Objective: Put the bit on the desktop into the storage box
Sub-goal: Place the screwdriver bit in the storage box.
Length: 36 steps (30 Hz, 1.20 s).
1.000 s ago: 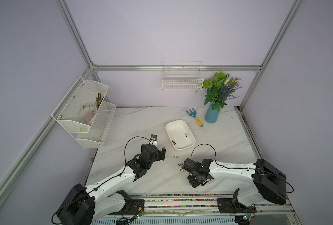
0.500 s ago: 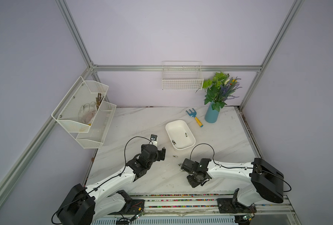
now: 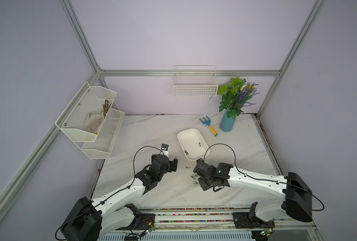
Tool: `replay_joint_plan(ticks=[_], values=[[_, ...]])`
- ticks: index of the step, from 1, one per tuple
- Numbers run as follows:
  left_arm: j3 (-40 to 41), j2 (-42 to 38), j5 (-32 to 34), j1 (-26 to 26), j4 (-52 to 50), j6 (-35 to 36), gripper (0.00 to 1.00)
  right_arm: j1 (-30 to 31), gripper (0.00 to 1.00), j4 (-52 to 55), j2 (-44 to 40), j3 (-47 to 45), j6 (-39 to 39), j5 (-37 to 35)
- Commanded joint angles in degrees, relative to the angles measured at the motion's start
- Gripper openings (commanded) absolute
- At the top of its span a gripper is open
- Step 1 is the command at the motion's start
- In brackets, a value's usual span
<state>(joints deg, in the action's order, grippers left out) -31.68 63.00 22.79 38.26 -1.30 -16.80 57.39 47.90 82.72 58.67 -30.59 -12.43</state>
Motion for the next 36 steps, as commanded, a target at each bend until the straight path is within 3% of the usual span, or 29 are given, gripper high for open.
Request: replay_joint_plan(ticks=[1,11,24,31,36], values=[[-1.45,-0.27,0.44,-0.38,2.0,0.67,1.0,-3.35,0.1,-2.17,0.08,3.96,2.28,-4.36],[-1.37,-0.71,-0.69,-0.38,1.99,0.73,1.0,-14.26,0.1,-18.93,5.08,8.69,5.54,-1.43],[-2.14,1.62,-7.73,-0.38,2.75,3.03,1.0,-19.69,0.1,-29.28,21.77,16.38,4.61,4.1],[-2.86,4.0,-11.92,-0.38,3.52,5.42,1.0,-21.13,0.29,-29.44,20.84,15.94,4.58,5.45],[-3.34,5.43,-16.64,-0.38,4.26,8.1,1.0,-22.13,0.35,-29.02,14.77,11.95,5.37,5.71]])
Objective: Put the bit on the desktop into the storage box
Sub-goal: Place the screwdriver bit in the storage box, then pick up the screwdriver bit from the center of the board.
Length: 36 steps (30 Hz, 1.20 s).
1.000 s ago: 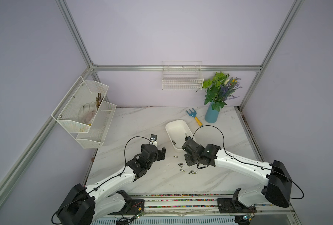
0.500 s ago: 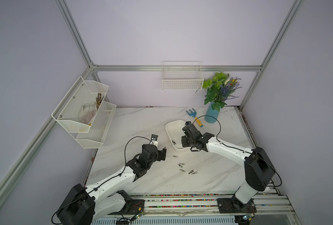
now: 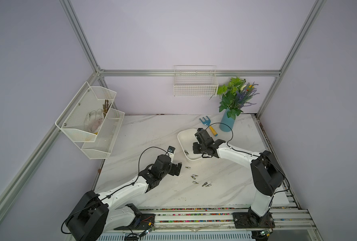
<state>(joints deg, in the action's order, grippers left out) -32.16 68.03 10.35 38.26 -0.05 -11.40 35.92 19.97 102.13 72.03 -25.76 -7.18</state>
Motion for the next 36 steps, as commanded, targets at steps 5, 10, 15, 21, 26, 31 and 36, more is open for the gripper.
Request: replay_joint_plan(ticks=[5,10,15,21,26,31,36], values=[[-4.04,1.35,-10.64,0.35,2.77,5.02,1.0,-0.99,0.4,-1.05,-13.25,-8.63,2.31,-0.88],[-6.58,3.42,-14.35,3.12,0.49,6.49,1.0,-1.03,0.45,-2.51,-23.92,-17.48,3.77,-5.69],[-11.04,7.11,-16.68,7.51,-4.26,6.0,1.0,-1.03,0.55,-7.33,-33.57,-27.84,3.98,-10.74],[-15.2,11.08,-20.95,10.74,-9.19,2.31,1.0,-1.21,0.99,-12.87,-43.41,-38.44,1.71,-18.35],[-19.14,16.02,-23.7,13.0,-14.0,-0.23,1.0,-1.3,1.0,-13.1,-49.83,-41.36,0.67,-24.24],[-22.78,20.88,-23.25,14.78,-18.82,0.15,0.94,-1.38,1.0,-13.33,-55.98,-44.24,-0.73,-29.27],[-23.72,23.35,-23.09,15.43,-19.94,0.93,0.86,-1.38,1.0,-15.4,-62.24,-47.55,-0.85,-31.06]])
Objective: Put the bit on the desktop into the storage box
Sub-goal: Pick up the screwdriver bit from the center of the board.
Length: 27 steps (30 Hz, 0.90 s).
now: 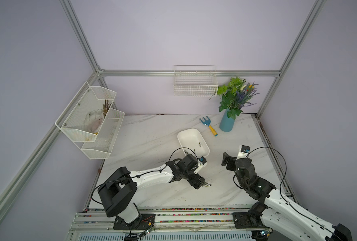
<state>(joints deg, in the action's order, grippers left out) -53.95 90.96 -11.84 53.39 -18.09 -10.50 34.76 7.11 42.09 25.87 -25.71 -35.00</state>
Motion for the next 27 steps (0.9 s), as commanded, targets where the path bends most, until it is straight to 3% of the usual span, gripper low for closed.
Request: replay_joint_plan(ticks=[1,9,27], values=[[-2.01,0.84,-0.89,0.4,-2.07,0.18,0.84,-0.28,1.0,-3.29,-3.43,-2.27,-0.79,-3.4],[-3.01,4.08,0.5,1.37,-2.71,0.94,0.75,-0.28,1.0,-8.78,-10.35,-7.56,0.73,-4.39],[-3.23,7.1,4.37,2.84,-3.72,1.02,0.65,-0.29,1.0,-8.79,-9.74,-7.49,1.9,-4.07]])
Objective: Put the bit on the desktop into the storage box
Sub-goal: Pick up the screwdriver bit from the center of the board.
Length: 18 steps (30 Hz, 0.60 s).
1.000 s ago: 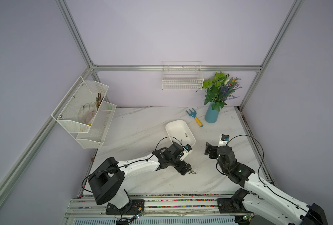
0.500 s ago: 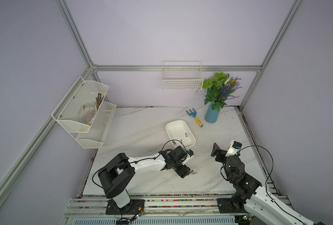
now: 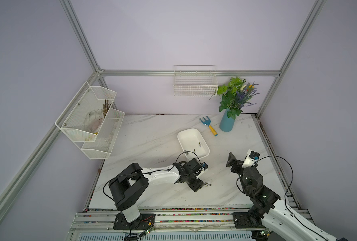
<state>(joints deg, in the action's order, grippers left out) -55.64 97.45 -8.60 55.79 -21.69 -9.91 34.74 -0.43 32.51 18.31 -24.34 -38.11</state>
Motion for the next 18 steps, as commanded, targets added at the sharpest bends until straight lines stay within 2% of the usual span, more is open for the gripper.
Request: replay_joint_plan(ticks=[1,10,18], values=[[-1.58,0.65,1.15,0.39,-0.29,0.44,0.65,-0.25,1.0,-1.31,-0.09,0.06,0.52,-0.93],[-1.65,1.53,2.82,1.24,-2.2,0.46,0.54,-0.25,1.0,-1.4,-0.06,-0.01,0.52,-0.97],[-1.93,1.84,7.3,2.79,-5.35,-0.27,0.45,-0.27,1.0,-1.38,-0.18,-0.02,0.43,-1.04]])
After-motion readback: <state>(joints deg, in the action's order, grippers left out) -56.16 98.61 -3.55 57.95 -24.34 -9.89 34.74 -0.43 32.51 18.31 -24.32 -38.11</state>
